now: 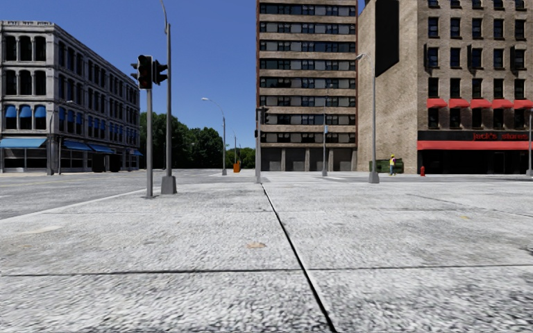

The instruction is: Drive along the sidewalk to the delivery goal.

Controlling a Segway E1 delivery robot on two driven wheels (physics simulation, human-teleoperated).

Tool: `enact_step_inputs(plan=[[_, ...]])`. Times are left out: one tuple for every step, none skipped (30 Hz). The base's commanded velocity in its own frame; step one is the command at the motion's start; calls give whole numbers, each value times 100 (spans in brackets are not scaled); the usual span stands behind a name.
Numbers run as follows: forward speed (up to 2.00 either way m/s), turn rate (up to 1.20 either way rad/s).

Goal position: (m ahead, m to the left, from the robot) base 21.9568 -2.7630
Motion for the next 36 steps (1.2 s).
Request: enact_step_inputs(plan=[[200, 0], [200, 0], [200, 0], [200, 0], [200, 0], [200, 0], [200, -3], [200, -21], [200, -21], [200, -40], [200, -46], [200, -48], [200, -48], [200, -48], [200, -48], [200, -48], [200, -48], [200, -48], [200, -48], [200, -48], [200, -48], [200, -48], [200, -48], [200, -8], [200, -8], [200, 0], [200, 0], [200, 0], [200, 0], [200, 0], [200, 0], [200, 0], [200, 0], [200, 0], [200, 0], [200, 0]])
